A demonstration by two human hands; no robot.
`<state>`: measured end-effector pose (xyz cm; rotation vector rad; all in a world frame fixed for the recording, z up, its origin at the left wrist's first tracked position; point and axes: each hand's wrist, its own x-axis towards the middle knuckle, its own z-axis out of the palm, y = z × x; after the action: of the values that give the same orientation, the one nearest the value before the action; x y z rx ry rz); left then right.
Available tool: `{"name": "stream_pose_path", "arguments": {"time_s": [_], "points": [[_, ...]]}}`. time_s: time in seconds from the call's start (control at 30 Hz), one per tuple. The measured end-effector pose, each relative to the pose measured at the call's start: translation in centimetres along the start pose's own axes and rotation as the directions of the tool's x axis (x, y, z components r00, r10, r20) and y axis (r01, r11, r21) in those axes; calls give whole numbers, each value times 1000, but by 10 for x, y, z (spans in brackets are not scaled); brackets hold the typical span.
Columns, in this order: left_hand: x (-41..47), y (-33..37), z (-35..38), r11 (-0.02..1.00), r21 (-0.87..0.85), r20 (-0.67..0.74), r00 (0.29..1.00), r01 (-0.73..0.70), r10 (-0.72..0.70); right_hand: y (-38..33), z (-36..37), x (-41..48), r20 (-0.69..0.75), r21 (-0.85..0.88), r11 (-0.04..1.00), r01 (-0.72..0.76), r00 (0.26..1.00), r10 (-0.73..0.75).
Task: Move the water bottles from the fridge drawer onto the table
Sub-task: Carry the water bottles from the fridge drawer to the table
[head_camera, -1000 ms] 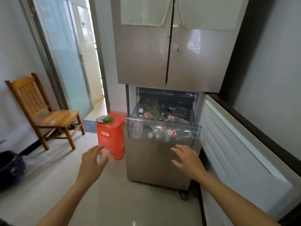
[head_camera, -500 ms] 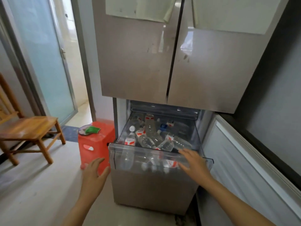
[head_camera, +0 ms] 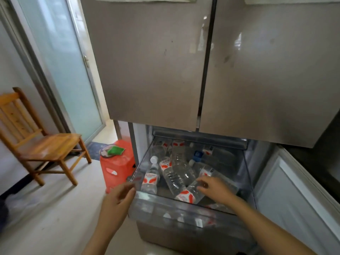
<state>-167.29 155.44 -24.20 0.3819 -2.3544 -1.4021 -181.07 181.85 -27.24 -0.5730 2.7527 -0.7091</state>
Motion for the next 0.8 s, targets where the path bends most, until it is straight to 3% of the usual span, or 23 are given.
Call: {"name": "stream_pose_path", "arguments": {"time_s": [0.23, 0.37, 0.53, 0.7, 0.8], "points": [[43, 4, 38, 991, 133, 32, 999, 18, -23, 8, 27, 48, 314, -121, 974, 194, 938, -148], [71, 1, 65, 979, 199, 113, 992, 41, -64, 5, 34, 56, 410, -219, 909, 355, 879, -244], [110, -9, 87, 965, 261, 228, 970, 28, -90, -1, 51, 70, 554, -400, 710, 579, 770, -317], [142, -13, 108, 958, 287, 293, 953, -10, -77, -11, 54, 78, 608, -501, 561, 659, 729, -314], [157, -14, 119, 955, 293, 368, 928, -49, -65, -18, 56, 83, 673, -521, 433, 736, 666, -322]]}}
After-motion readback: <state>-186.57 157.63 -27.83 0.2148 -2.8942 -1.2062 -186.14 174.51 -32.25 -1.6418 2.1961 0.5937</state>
